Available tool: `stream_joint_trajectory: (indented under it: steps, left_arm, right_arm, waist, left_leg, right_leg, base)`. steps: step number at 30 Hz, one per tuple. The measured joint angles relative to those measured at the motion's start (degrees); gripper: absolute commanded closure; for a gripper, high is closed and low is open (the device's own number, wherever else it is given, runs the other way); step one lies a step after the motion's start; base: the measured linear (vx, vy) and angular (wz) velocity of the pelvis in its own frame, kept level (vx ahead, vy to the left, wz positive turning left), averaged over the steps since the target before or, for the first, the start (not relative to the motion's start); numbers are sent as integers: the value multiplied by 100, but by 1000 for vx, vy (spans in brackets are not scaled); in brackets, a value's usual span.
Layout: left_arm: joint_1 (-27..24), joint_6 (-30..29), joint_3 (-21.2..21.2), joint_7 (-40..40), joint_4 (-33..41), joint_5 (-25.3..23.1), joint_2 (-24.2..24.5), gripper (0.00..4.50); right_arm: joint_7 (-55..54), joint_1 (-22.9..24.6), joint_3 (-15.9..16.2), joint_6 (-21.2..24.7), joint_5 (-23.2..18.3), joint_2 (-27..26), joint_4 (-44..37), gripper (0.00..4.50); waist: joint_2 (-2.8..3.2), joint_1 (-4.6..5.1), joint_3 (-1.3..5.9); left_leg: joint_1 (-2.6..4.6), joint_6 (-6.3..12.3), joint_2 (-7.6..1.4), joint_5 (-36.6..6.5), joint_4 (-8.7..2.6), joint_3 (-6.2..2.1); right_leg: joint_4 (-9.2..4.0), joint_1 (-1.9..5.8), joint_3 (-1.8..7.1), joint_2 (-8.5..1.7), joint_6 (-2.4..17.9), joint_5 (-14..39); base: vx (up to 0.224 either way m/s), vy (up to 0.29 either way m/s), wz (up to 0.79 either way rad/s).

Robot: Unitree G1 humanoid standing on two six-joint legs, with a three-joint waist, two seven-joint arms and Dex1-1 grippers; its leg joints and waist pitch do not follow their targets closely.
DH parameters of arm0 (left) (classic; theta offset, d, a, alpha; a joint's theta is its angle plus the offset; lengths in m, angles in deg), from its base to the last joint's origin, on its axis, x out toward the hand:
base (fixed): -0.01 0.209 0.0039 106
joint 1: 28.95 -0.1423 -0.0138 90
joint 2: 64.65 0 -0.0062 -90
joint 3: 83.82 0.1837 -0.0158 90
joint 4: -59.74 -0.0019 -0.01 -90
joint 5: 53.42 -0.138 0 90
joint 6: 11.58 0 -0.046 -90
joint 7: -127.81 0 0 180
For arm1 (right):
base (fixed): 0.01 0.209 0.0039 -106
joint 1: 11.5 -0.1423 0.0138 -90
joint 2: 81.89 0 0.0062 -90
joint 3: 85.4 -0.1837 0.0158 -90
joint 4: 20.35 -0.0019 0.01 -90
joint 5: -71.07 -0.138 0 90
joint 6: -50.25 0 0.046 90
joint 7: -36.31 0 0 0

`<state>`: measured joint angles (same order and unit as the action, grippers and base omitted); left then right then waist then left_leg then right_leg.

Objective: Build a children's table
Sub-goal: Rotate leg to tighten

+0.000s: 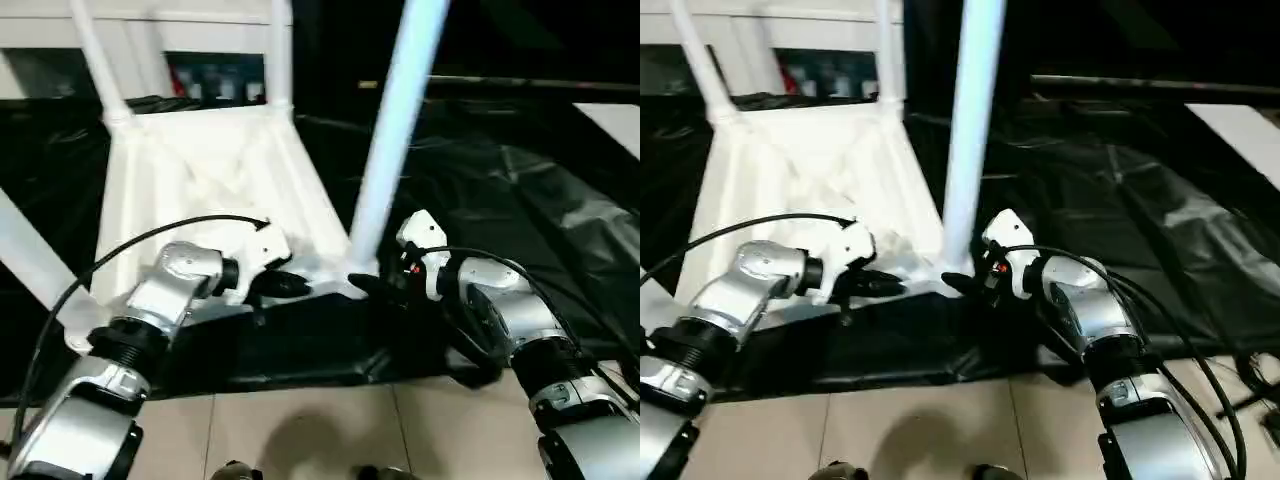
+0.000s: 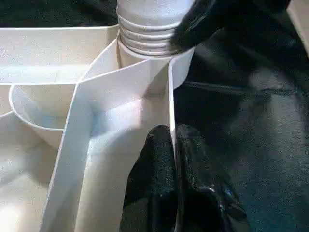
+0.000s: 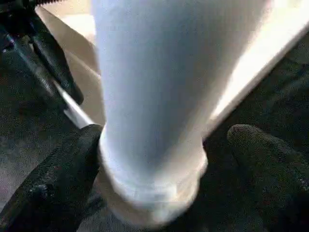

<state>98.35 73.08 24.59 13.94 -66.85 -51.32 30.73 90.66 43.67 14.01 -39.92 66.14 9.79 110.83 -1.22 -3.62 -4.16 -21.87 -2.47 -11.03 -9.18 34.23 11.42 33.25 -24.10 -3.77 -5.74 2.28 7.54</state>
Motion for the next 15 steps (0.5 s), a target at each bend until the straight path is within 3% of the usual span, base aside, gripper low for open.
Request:
stream_joint_trajectory:
  steps: [11, 15]
  left_arm:
    - [0, 16, -20, 47, 27, 1, 7, 450]
    - [0, 14, -25, 47, 27, -3, 7, 450]
  right_arm:
    - [109, -108, -6, -110, -3, -37, 263, 9]
    - [126, -110, -8, -153, -2, -58, 310, 37]
  waist:
    - [0, -17, 0]
    - [0, -6, 0]
  left_leg:
    - [-10, -11, -11, 1, -12, -2]
    - [-14, -15, -12, 3, -11, -2]
  right_leg:
    - [86, -16, 6, 1, -90, 50]
    - [87, -15, 6, 1, -108, 61]
  base:
    - [4, -1, 2]
    - [0, 0, 0]
